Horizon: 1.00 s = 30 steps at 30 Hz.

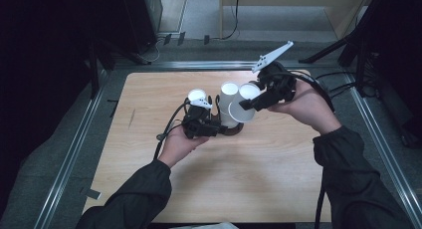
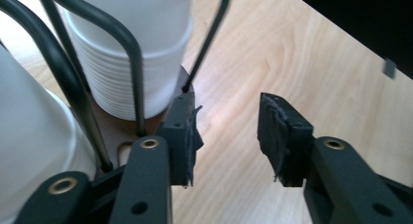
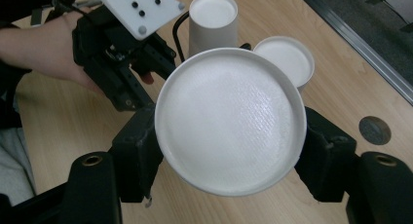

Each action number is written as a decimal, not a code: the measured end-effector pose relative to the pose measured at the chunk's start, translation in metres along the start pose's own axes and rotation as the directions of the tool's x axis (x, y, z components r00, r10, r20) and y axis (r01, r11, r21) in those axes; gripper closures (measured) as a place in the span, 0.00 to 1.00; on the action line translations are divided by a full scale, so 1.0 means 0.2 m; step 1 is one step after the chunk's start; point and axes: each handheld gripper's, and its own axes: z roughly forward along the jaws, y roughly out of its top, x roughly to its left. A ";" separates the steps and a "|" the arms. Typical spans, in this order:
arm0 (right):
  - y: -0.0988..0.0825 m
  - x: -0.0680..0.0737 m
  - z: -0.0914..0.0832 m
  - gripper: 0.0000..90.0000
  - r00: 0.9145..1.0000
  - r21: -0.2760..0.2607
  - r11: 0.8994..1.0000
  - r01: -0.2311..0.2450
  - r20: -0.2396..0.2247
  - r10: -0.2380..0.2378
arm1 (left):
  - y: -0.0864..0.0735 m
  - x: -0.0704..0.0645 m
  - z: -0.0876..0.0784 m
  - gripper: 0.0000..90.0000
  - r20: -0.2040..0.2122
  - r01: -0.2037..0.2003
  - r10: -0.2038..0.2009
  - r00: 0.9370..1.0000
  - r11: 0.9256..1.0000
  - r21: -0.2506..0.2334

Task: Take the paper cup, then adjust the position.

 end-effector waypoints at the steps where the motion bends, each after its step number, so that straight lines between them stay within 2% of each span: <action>1: -0.02 0.01 0.00 0.37 1.000 -0.002 1.000 0.000 -0.005 0.000 | -0.01 0.00 0.00 0.62 0.008 -0.010 0.010 1.000 1.000 0.014; 5: -0.09 0.02 0.02 0.37 1.000 -0.001 1.000 0.003 -0.021 -0.003 | -0.04 -0.01 -0.02 0.58 0.054 -0.036 0.035 0.998 0.999 0.021; 9: -0.14 0.05 0.04 0.37 0.999 0.008 1.000 0.030 -0.031 -0.030 | -0.07 -0.03 -0.04 0.55 0.070 -0.074 0.072 0.995 0.997 0.020; 14: -0.20 0.10 0.09 0.37 0.998 0.002 0.999 0.041 -0.046 -0.041 | -0.12 -0.06 -0.06 0.49 0.086 -0.147 0.144 0.986 0.989 0.025; 18: -0.26 0.12 0.14 0.37 0.997 0.005 0.999 0.043 -0.065 -0.043 | -0.16 -0.04 -0.08 0.44 0.113 -0.152 0.150 0.982 0.988 0.014; 26: -0.34 0.15 0.25 0.37 0.993 0.015 0.999 0.052 -0.108 -0.050 | -0.23 -0.01 -0.10 0.38 0.136 -0.156 0.155 0.979 0.988 0.002; 28: -0.36 0.16 0.28 0.36 0.992 0.014 0.998 0.059 -0.111 -0.057 | -0.24 0.00 -0.11 0.35 0.114 -0.156 0.155 0.981 0.988 0.001; 30: -0.39 0.16 0.32 0.36 0.991 -0.003 0.999 0.043 -0.125 -0.043 | -0.25 0.01 -0.11 0.35 0.123 -0.141 0.141 0.982 0.990 -0.011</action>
